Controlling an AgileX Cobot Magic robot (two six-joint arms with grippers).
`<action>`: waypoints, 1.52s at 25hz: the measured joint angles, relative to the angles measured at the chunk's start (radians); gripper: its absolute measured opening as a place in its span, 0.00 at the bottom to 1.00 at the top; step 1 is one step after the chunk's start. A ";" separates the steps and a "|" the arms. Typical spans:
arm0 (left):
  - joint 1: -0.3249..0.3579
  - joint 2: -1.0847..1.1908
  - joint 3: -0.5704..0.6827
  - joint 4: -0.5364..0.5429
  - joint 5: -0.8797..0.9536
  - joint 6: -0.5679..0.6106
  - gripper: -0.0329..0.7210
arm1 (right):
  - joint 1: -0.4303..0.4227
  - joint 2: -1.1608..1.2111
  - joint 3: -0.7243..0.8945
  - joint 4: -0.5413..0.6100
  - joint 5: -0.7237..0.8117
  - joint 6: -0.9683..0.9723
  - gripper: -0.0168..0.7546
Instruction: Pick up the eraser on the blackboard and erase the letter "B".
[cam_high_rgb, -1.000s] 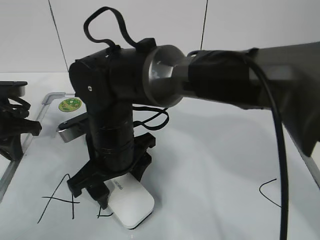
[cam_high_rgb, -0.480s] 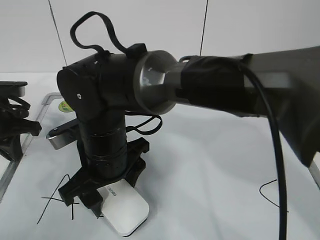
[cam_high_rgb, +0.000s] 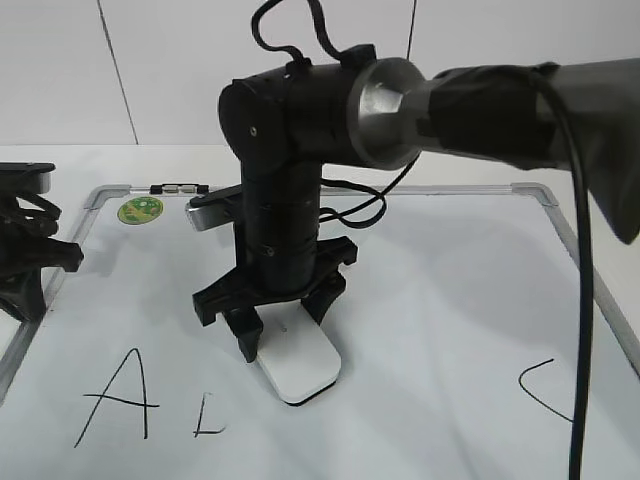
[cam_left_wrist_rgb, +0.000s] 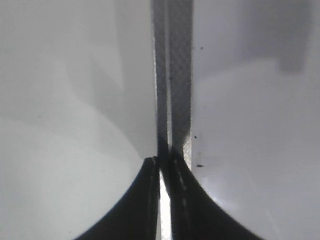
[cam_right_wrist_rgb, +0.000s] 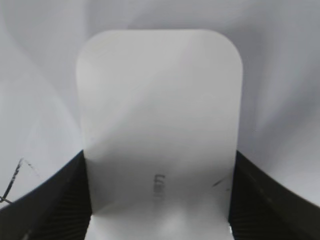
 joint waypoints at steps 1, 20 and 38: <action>0.000 0.000 0.000 0.000 0.000 0.000 0.07 | 0.000 0.000 0.000 -0.002 -0.002 0.000 0.73; 0.000 0.000 0.000 0.001 0.000 0.000 0.07 | 0.121 -0.287 0.318 -0.059 -0.056 -0.061 0.73; 0.000 0.000 -0.002 0.001 0.002 0.000 0.07 | 0.139 -0.185 0.327 -0.059 -0.192 -0.088 0.73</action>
